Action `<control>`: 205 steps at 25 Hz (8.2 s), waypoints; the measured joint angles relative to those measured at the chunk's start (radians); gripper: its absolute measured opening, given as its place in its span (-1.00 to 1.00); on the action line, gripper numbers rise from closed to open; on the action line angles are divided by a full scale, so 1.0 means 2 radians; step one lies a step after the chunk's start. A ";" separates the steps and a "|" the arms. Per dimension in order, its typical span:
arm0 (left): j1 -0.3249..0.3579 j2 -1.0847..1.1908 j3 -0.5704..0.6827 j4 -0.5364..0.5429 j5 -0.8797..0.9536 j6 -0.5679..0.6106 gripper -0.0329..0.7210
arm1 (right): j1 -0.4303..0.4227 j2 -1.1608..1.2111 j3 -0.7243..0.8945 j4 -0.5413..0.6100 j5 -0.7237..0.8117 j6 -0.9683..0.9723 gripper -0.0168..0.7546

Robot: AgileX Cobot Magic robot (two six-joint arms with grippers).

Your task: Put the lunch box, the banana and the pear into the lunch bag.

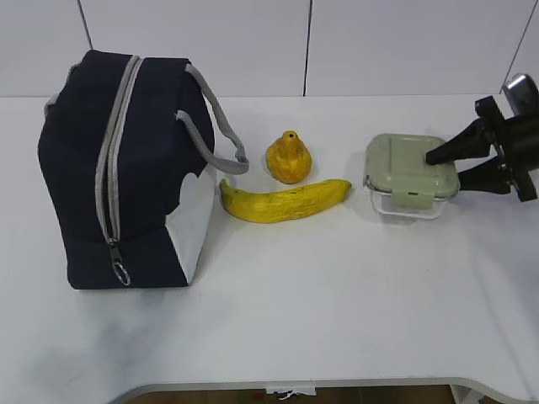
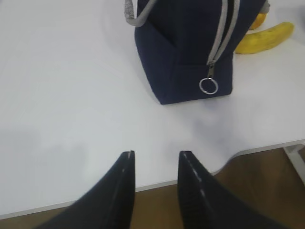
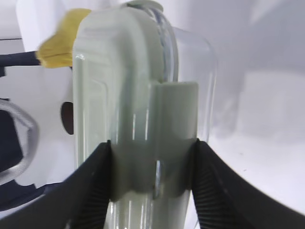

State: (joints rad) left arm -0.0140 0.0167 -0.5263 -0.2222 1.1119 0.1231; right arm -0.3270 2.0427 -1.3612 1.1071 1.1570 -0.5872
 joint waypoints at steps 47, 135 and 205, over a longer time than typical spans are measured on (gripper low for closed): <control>0.000 0.775 -0.386 -0.213 -0.008 0.129 -0.23 | 0.309 -0.086 -0.161 0.048 -0.127 0.072 0.01; 0.000 0.779 -0.389 -0.194 0.021 0.163 -0.92 | 0.370 0.151 -0.214 0.121 -0.175 0.041 0.36; 0.000 0.779 -0.389 -0.143 0.021 0.163 -0.92 | 0.369 0.104 -0.335 -0.475 0.040 -0.232 0.31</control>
State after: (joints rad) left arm -0.0146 1.5750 -1.3034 -0.5092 1.1532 0.4489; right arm 0.4105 2.2516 -2.0321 0.1565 1.2362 -1.0513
